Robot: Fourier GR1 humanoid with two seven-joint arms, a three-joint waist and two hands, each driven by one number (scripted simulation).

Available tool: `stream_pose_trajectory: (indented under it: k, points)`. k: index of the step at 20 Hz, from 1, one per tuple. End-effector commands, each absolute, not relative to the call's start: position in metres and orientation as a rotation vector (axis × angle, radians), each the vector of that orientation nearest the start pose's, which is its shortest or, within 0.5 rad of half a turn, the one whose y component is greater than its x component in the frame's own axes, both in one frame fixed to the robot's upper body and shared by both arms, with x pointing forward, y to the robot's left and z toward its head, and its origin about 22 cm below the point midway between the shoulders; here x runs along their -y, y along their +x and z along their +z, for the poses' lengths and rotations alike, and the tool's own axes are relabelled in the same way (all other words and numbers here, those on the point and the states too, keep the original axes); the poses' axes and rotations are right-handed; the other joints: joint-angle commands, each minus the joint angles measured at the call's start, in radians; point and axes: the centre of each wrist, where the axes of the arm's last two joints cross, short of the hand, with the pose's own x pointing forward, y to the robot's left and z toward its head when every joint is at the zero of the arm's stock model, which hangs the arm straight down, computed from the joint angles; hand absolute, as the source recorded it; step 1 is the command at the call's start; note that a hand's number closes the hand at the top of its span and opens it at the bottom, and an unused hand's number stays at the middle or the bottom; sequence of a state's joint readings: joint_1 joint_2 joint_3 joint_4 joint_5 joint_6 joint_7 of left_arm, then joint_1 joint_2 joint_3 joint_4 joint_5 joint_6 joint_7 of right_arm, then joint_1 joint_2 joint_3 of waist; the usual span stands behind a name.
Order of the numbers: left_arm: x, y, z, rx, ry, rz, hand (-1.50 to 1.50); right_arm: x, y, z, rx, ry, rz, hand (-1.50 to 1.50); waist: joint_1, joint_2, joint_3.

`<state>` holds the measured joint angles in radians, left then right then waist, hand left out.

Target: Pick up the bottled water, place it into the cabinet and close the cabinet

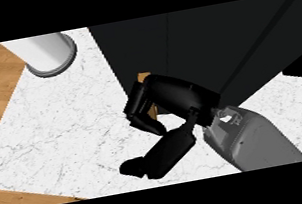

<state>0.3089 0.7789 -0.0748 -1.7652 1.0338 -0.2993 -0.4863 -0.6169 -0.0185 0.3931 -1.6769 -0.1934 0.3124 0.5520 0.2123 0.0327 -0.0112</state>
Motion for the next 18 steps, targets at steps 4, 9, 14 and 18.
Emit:
stream_pose_trajectory:
  k: [4, 9, 14, 18]
  points:
    - [-0.376, 0.167, 0.06, 1.863, -0.523, 0.131, -1.5, 0.049, 0.344, 0.201, 1.588, 0.321, 0.695, 1.5, -0.022, -0.001, 0.006]
    - [-0.375, 0.169, 0.059, 1.88, -0.512, 0.133, -1.5, 0.036, 0.37, 0.21, 1.61, 0.271, 0.589, 1.5, -0.028, 0.009, 0.007]
    - [-0.378, 0.165, 0.058, 1.879, -0.523, 0.133, -1.5, 0.036, 0.379, 0.209, 1.591, 0.276, 0.437, -1.5, -0.032, 0.008, 0.008]
    - [-0.383, 0.159, 0.051, 1.866, -0.511, 0.158, -1.5, 0.039, 0.384, 0.201, 1.587, 0.294, 0.343, -1.5, -0.038, 0.009, 0.008]
